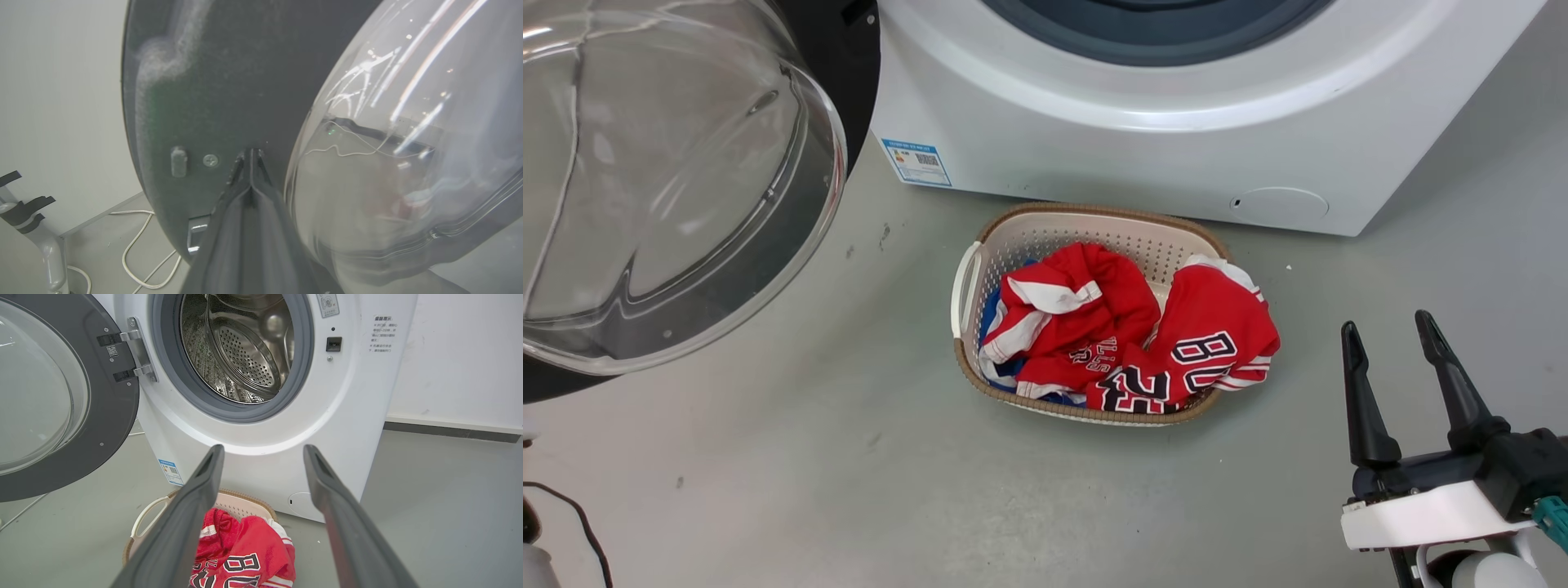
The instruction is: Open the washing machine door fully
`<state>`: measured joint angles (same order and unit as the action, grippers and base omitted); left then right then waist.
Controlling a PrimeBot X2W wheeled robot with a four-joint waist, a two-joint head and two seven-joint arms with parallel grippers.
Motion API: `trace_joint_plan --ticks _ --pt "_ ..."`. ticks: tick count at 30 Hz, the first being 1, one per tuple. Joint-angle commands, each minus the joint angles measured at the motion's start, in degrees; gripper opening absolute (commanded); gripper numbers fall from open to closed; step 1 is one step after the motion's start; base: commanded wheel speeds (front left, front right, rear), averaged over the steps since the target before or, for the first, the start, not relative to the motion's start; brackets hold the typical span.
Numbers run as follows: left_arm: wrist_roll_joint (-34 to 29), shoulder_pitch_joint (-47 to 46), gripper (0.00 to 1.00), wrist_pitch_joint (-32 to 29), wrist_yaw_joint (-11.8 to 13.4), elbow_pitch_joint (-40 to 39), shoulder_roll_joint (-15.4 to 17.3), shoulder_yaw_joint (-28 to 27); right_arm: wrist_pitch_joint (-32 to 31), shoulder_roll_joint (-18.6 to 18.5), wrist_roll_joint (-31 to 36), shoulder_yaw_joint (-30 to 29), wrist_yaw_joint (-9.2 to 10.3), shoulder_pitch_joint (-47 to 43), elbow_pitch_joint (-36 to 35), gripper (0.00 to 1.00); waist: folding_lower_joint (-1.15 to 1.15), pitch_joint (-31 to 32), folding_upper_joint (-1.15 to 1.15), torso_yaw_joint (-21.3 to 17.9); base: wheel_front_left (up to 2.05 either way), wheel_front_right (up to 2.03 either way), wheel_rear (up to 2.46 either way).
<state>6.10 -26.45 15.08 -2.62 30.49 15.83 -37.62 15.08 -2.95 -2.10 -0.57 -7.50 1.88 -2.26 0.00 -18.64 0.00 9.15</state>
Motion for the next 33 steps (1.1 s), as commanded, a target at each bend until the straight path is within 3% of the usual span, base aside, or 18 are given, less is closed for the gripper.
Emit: trace_joint_plan --ticks 1,14,25,30,31,32,33 --pt "-0.6 0.2 0.00 0.1 -0.5 0.0 0.7 -0.6 0.1 0.1 -0.6 0.0 0.01 -0.4 0.1 1.00 0.00 1.0 0.00 -0.1 0.00 0.00 0.00" --pt "-3.6 8.5 0.00 0.1 -3.6 -8.6 -4.2 0.7 0.1 0.2 -2.1 0.1 0.01 -2.1 1.0 1.00 0.00 8.0 0.00 0.1 0.00 0.00 0.00" --pt "-7.1 18.3 0.00 0.1 -3.7 -20.0 -10.7 7.5 0.1 0.1 -3.3 -0.1 0.01 -5.0 1.4 1.00 0.00 13.8 0.00 -0.5 0.00 0.00 0.00" --pt "-8.0 23.2 0.00 0.1 -3.0 -24.7 -12.5 14.1 0.1 0.1 -3.7 -0.8 0.01 -6.9 1.0 1.00 0.00 15.8 0.00 -1.1 0.00 0.00 0.00" --pt "-7.8 24.1 0.16 0.1 -2.9 -25.2 -12.6 15.6 0.1 0.1 -3.7 -0.9 0.01 -7.2 0.9 1.00 0.00 16.1 0.00 -1.3 0.00 0.00 0.00" --pt "-7.3 24.8 0.47 0.1 -2.6 -25.9 -12.7 17.1 0.1 0.1 -3.6 -1.0 0.01 -7.6 0.8 1.00 0.00 16.4 0.00 -1.4 0.00 0.00 0.00" --pt "-6.8 25.3 1.00 0.1 -2.3 -26.6 -12.7 18.1 0.1 0.1 -3.6 -0.9 0.01 -7.9 0.8 1.00 0.00 16.6 0.00 -1.6 0.00 0.00 0.00"
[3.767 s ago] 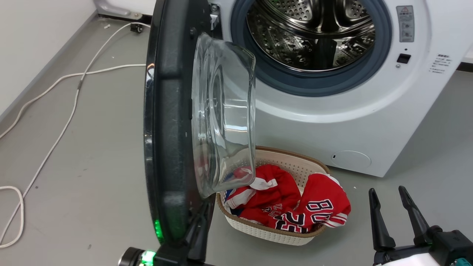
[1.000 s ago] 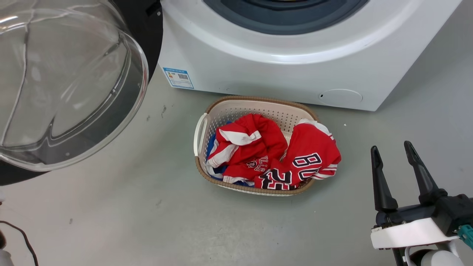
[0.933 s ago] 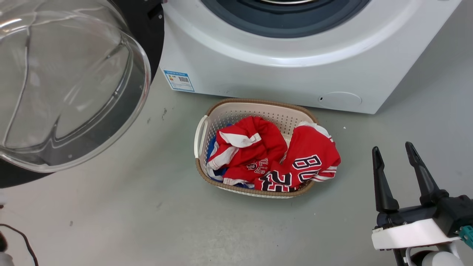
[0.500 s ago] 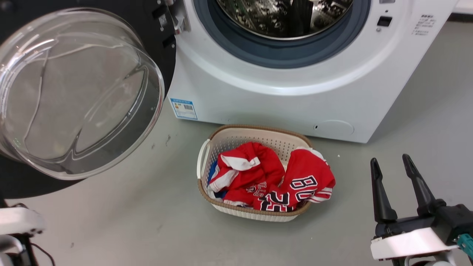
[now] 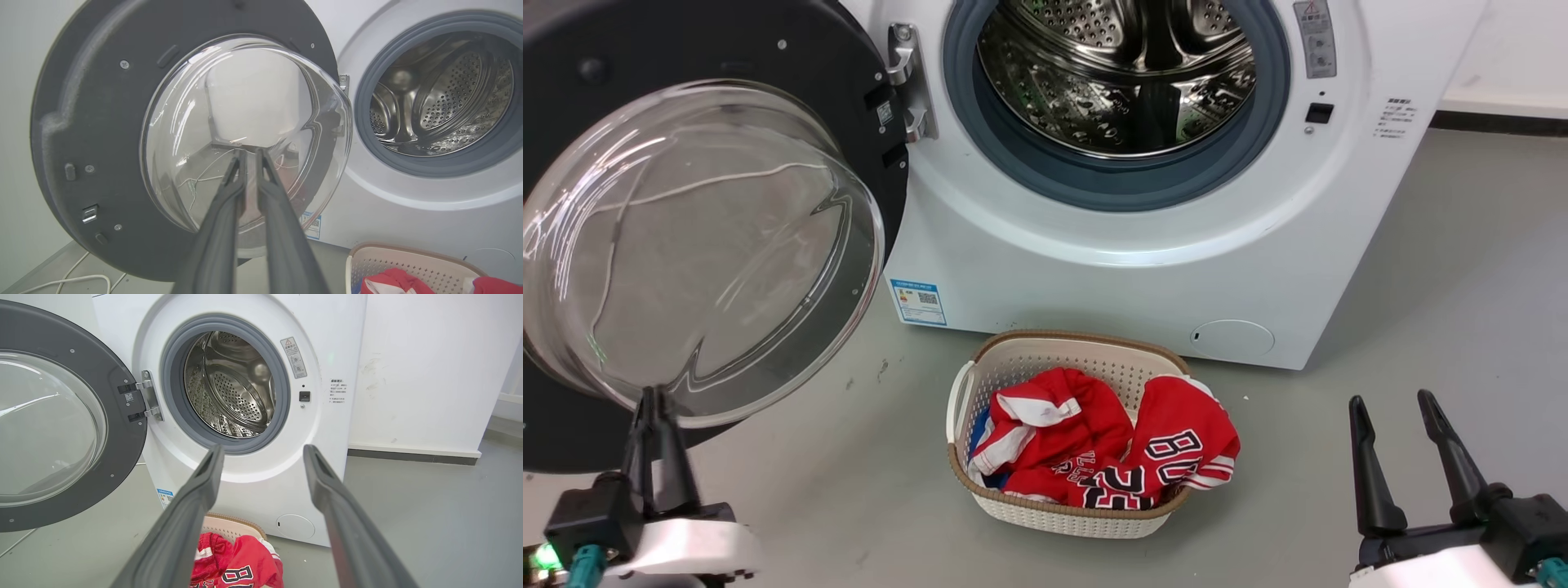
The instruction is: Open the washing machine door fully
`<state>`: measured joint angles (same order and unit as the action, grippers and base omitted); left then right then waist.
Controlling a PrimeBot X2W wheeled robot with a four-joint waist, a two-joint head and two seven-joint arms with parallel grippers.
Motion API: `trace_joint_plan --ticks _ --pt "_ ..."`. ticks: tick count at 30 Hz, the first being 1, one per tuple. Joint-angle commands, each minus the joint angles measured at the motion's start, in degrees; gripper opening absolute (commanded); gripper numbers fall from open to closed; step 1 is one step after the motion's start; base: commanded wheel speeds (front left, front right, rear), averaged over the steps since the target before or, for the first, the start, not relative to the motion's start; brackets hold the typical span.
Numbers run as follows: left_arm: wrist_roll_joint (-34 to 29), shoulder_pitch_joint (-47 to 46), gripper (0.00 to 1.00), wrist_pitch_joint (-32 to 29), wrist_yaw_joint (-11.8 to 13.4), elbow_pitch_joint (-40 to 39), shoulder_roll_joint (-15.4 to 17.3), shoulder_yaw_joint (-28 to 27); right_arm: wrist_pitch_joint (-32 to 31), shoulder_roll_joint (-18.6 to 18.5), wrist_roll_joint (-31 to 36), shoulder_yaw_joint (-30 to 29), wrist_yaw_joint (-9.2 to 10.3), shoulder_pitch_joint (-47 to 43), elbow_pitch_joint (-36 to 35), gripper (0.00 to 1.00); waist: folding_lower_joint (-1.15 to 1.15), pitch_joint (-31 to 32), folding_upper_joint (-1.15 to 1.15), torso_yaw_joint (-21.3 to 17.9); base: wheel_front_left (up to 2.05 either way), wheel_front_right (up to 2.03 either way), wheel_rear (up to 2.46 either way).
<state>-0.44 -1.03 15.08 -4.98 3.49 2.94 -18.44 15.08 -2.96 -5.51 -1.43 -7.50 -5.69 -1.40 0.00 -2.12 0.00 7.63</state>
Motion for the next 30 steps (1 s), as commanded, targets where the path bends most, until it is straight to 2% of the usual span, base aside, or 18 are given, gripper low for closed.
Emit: trace_joint_plan --ticks 1,5,11,20,30 --pt "0.2 0.4 1.00 0.1 0.2 -0.4 0.1 0.2 0.1 0.2 -0.1 -0.1 0.01 -0.5 0.0 1.00 0.00 0.3 0.00 -0.4 0.00 0.00 0.00" --pt "2.0 2.7 1.00 0.1 2.3 -2.0 0.0 6.1 0.1 0.2 0.1 0.3 0.01 -0.8 0.0 1.00 0.00 1.1 0.00 -1.7 0.00 0.00 0.00" --pt "3.2 4.8 1.00 0.1 4.9 -4.2 0.0 11.5 0.1 0.2 0.1 0.3 0.01 -0.9 -0.6 1.00 0.00 1.4 0.00 -4.2 0.00 0.00 0.00" --pt "3.7 6.9 1.00 0.1 5.8 -6.1 0.0 16.1 0.1 0.2 -0.7 -0.5 0.01 -1.8 -1.8 1.00 0.00 1.4 0.00 -7.3 0.00 0.00 0.00" --pt "4.2 9.1 1.00 0.1 6.1 -6.9 0.0 19.6 0.1 0.2 -2.1 -1.4 0.01 -3.7 -3.5 1.00 0.00 2.1 0.00 -8.4 0.00 0.00 0.00"
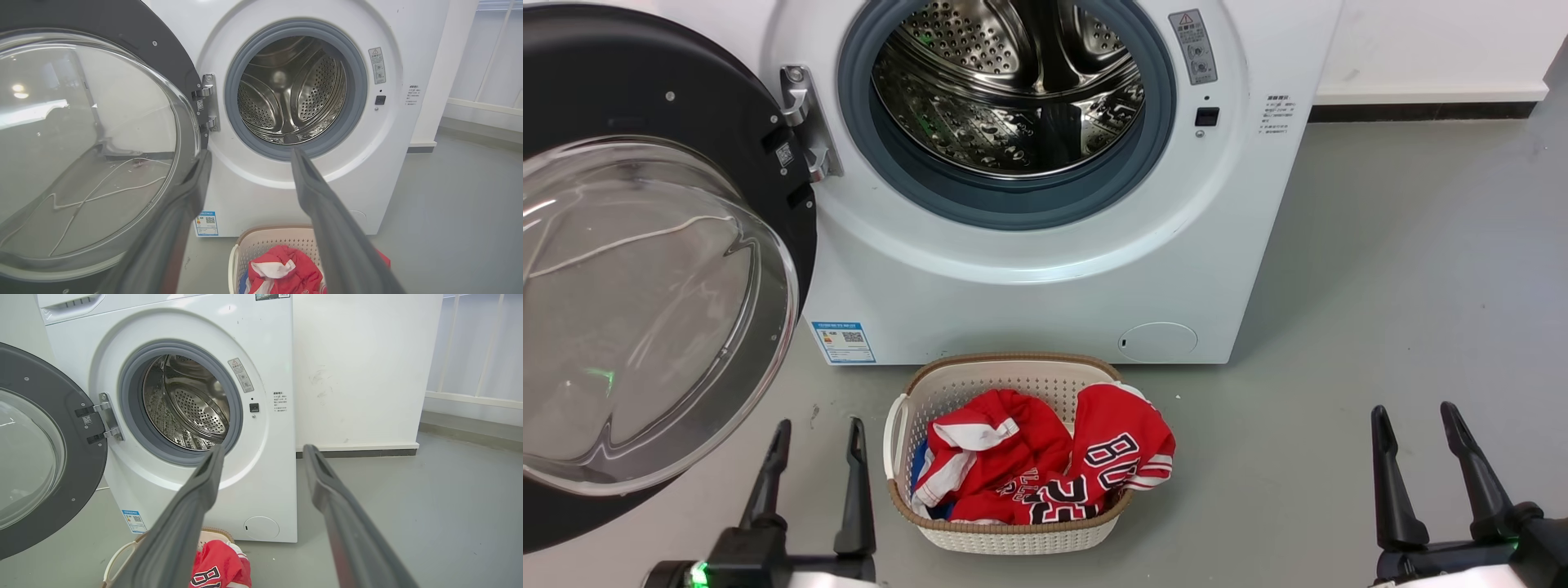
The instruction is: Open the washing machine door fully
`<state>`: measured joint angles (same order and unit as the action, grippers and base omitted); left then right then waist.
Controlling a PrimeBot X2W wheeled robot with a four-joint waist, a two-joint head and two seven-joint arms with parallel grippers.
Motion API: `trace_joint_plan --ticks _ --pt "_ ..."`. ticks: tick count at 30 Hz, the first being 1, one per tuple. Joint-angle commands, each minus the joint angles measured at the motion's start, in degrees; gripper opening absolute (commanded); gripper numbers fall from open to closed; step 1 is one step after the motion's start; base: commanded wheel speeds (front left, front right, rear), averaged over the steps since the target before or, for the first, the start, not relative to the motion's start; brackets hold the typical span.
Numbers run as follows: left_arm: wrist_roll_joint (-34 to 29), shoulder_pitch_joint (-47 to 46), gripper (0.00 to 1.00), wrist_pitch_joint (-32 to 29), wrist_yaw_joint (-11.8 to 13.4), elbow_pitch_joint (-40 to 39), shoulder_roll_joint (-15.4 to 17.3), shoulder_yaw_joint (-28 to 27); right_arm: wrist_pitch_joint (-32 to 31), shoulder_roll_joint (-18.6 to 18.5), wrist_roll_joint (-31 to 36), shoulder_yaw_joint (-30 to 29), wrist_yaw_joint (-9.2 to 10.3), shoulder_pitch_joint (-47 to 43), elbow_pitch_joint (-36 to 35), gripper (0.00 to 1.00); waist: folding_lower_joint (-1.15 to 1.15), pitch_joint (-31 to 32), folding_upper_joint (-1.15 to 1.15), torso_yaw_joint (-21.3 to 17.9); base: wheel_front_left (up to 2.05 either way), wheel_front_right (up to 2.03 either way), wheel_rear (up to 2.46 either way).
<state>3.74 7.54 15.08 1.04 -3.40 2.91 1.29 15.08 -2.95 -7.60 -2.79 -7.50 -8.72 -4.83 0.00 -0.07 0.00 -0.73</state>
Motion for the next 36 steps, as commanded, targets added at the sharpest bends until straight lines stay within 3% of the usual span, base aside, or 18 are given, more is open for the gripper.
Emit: trace_joint_plan --ticks 1,15,16,20,36 --pt "-0.6 0.7 1.00 0.1 0.1 -0.1 0.0 0.2 0.1 0.1 -0.1 -0.1 0.01 -0.8 -0.2 1.00 0.00 0.1 0.00 0.0 0.00 0.00 0.00" --pt "-1.7 1.9 1.00 0.1 1.5 0.6 0.0 1.0 0.1 0.1 -0.7 0.4 0.01 -1.6 -0.3 1.00 0.00 0.5 0.00 0.7 0.00 0.00 0.00" --pt "-1.5 1.6 0.00 0.0 1.5 0.6 0.0 1.0 0.0 0.0 -0.5 0.4 0.00 -1.3 -0.3 0.00 0.00 0.5 0.00 0.7 0.00 0.00 0.00" --pt "-1.0 2.0 0.00 -0.2 1.5 2.6 0.0 1.3 -0.1 0.0 -1.0 0.6 0.00 -1.8 1.8 0.00 0.00 0.5 0.00 0.7 0.00 0.00 0.00" --pt "19.3 -1.3 0.00 -3.5 -0.5 5.5 1.2 0.9 -3.5 -1.1 -19.9 1.1 0.00 1.8 5.2 0.00 0.00 0.4 0.00 0.7 0.00 0.00 0.00"
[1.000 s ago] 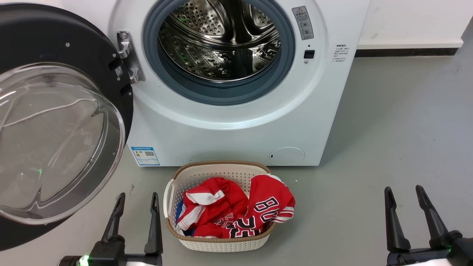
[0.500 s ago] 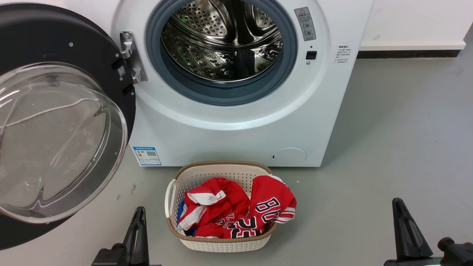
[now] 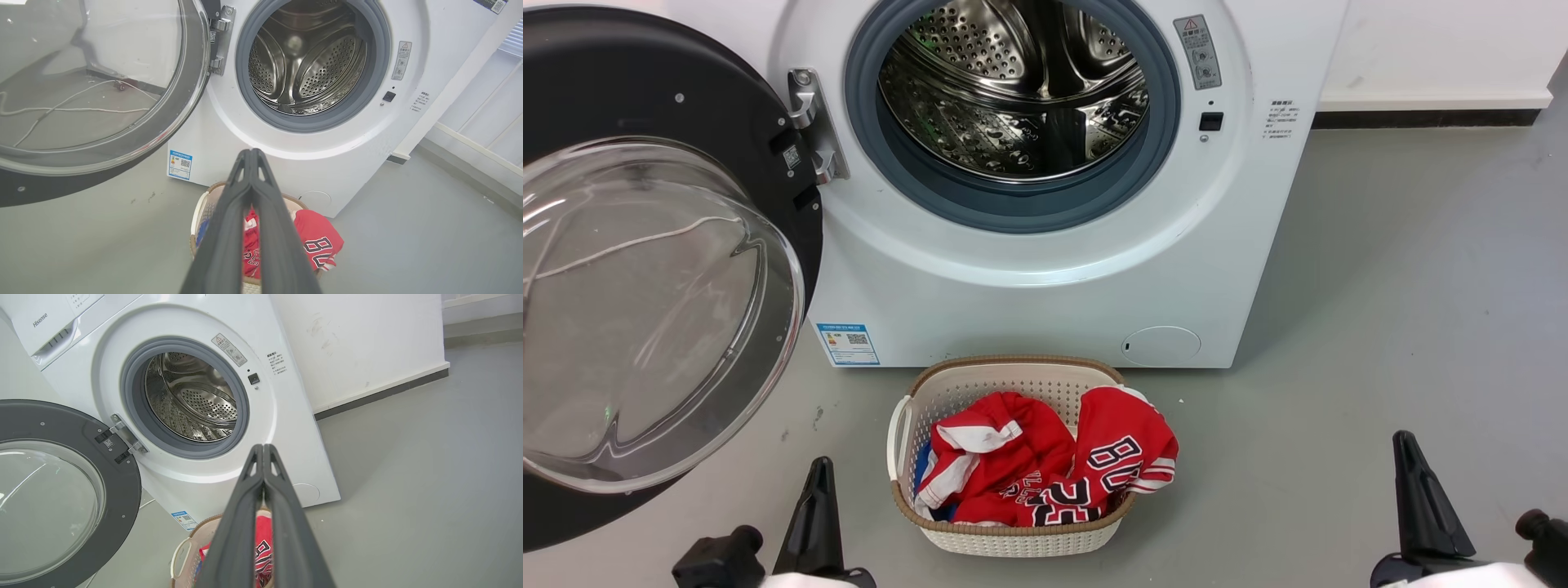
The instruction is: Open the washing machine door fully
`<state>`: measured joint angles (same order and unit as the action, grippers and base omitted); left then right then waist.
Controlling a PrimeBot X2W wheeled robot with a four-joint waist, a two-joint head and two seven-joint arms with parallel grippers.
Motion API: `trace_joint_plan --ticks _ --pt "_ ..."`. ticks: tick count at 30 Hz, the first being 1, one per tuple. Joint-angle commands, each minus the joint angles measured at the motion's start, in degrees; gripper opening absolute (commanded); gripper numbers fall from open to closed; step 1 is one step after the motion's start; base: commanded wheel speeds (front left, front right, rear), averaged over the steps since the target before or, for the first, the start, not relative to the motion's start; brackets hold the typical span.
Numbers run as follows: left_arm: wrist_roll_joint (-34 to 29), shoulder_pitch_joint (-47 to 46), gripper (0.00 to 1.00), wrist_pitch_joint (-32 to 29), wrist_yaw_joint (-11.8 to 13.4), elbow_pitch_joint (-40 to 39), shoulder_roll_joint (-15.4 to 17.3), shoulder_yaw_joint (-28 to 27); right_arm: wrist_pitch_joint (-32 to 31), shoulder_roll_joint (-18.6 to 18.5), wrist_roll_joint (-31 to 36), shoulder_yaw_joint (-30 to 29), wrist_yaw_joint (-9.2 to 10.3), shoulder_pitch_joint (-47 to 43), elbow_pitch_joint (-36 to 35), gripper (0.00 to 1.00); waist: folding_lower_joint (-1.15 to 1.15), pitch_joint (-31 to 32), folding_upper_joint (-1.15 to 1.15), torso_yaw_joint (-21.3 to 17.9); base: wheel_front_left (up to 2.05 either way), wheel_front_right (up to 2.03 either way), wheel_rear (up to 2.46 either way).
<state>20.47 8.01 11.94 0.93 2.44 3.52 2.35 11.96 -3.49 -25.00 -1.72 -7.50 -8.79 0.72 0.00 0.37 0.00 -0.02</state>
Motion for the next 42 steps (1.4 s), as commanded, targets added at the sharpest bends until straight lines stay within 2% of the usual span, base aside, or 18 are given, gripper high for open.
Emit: trace_joint_plan --ticks 1,11,42 --pt "3.7 -2.0 0.00 -0.5 -0.5 -0.1 0.6 -0.2 -0.5 -0.6 -3.6 0.1 0.00 2.0 -0.1 0.00 0.00 0.0 0.00 0.0 0.00 0.00 0.00" --pt "14.2 -3.9 0.00 -2.4 -1.8 1.8 1.1 -0.6 -2.5 -1.0 -13.4 0.1 0.00 4.0 1.7 0.00 0.00 -0.1 0.00 0.0 0.00 0.00 0.00" --pt "39.1 -8.2 0.00 -7.6 -4.5 5.6 1.7 -2.3 -7.8 -1.5 -36.6 -0.4 0.00 8.6 6.3 0.00 0.00 -0.2 0.00 0.0 0.00 0.00 0.00"
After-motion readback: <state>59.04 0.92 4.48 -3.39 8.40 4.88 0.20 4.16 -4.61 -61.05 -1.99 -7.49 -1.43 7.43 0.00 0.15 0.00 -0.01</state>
